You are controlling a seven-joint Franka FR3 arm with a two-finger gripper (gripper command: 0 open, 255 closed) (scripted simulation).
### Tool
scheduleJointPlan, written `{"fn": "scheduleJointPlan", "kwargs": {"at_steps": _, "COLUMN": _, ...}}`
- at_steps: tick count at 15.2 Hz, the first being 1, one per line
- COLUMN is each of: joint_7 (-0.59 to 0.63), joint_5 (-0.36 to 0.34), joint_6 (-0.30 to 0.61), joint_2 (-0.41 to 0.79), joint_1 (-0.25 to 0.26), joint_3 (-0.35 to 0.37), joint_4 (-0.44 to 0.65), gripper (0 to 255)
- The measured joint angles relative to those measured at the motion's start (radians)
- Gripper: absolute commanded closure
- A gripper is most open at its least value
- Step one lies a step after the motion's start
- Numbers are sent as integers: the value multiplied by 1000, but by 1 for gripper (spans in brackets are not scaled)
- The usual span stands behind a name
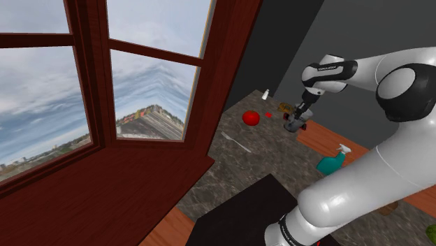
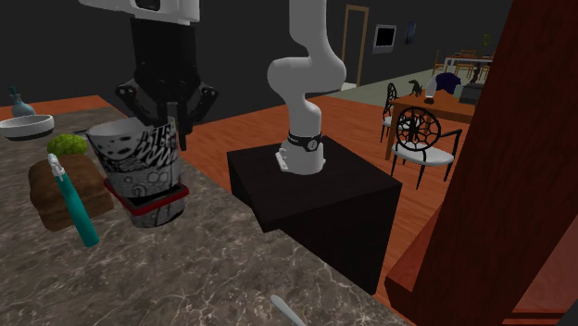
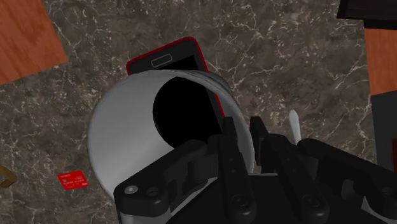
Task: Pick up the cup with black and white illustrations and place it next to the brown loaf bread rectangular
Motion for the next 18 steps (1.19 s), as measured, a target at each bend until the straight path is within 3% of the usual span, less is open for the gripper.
{"fn": "scheduleJointPlan", "kwargs": {"at_steps": 10, "joint_7": -114, "joint_5": -149, "joint_6": 4, "joint_2": -242, "joint_1": -124, "joint_3": -83, "joint_4": -200, "gripper": 255}}
{"fn": "scheduleJointPlan", "kwargs": {"at_steps": 18, "joint_7": -252, "joint_5": -244, "joint_6": -15, "joint_2": -365, "joint_1": -232, "joint_3": -175, "joint_4": -266, "gripper": 255}}
